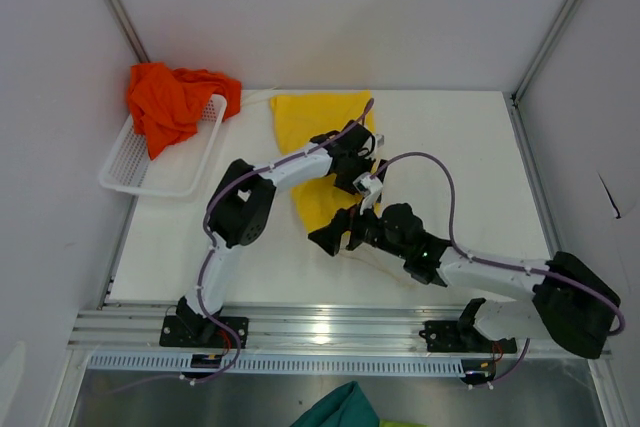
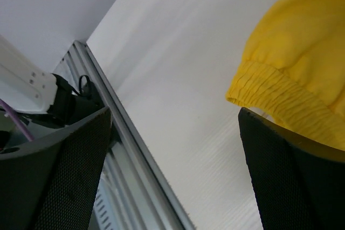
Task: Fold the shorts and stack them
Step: Fold the shorts
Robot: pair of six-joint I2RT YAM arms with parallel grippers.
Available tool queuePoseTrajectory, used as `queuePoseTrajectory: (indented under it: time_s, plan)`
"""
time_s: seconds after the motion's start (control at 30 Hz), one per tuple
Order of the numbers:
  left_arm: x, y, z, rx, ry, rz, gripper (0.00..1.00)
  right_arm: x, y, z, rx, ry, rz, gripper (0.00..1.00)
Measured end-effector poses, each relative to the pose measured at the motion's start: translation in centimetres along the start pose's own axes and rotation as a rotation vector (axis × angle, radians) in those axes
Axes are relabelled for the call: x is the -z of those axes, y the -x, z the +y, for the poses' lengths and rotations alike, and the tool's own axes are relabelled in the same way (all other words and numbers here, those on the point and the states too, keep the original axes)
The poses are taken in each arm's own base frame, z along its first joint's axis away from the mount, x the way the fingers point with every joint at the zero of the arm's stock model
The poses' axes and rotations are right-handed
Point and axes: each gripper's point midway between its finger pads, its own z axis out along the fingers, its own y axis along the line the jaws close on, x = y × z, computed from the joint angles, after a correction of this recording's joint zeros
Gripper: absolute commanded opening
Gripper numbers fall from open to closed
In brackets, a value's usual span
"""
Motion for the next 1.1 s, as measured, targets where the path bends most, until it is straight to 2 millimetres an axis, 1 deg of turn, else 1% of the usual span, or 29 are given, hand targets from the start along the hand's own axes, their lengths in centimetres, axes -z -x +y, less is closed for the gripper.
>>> queuePoseTrajectory:
  time_s: [0.03,0.1,0.13,0.2,0.33,0.4,0.47,0.53,0.6,0.73,0.77,0.83,0.9,0.97,1.03,1.1]
  plan:
    - [0.5,0.1,0.3,0.013,0.013,-0.005,0.9,0.4,0.9,0.3,-0.017,-0.014,-0.012,0.99]
    - [1.7,0.4,0.5,0.027,0.029,-0.023,0.93,1.4,2.4,0.5,-0.055,-0.047,-0.025,0.99]
    - [2.6,0.8,0.6,0.034,0.037,-0.039,0.99,2.1,2.8,0.0,-0.08,-0.079,-0.03,1.0]
    - [4.7,1.9,0.3,0.045,0.043,-0.089,0.99,3.5,3.1,-1.5,-0.124,-0.152,-0.023,0.99]
    - [9.0,3.7,-0.6,0.052,0.037,-0.187,0.99,6.2,2.5,-6.1,-0.216,-0.332,0.009,0.99]
    - [10.8,4.3,-1.0,0.053,0.037,-0.234,0.99,7.2,1.4,-8.3,-0.265,-0.401,0.035,0.99]
    - [12.4,4.2,-1.2,0.055,0.04,-0.272,0.99,8.0,0.2,-9.9,-0.308,-0.445,0.067,0.99]
    - [13.7,3.2,-1.0,0.06,0.053,-0.293,0.99,8.6,-1.1,-11.5,-0.358,-0.487,0.105,0.99]
    - [14.7,1.9,-0.6,0.068,0.073,-0.304,0.99,8.6,-2.1,-12.7,-0.404,-0.513,0.143,0.99]
    - [16.2,-1.9,1.1,0.095,0.136,-0.327,0.99,8.4,-4.0,-14.6,-0.482,-0.54,0.214,1.0]
    - [16.5,-2.9,1.8,0.108,0.163,-0.337,0.99,8.2,-4.4,-15.0,-0.498,-0.54,0.225,0.99]
    - [16.9,-5.2,3.3,0.143,0.218,-0.344,0.99,7.8,-5.0,-15.5,-0.528,-0.532,0.244,1.0]
    - [17.1,-7.0,4.7,0.18,0.27,-0.357,0.99,7.4,-5.2,-15.8,-0.546,-0.52,0.246,0.99]
    - [17.2,-9.0,5.9,0.215,0.314,-0.356,0.99,6.6,-5.0,-15.7,-0.56,-0.483,0.239,0.99]
    - [16.9,-10.3,6.8,0.241,0.337,-0.365,0.99,5.8,-4.7,-15.5,-0.578,-0.444,0.23,0.99]
    - [16.2,-11.6,7.7,0.262,0.359,-0.357,0.98,5.3,-4.6,-15.4,-0.591,-0.415,0.224,1.0]
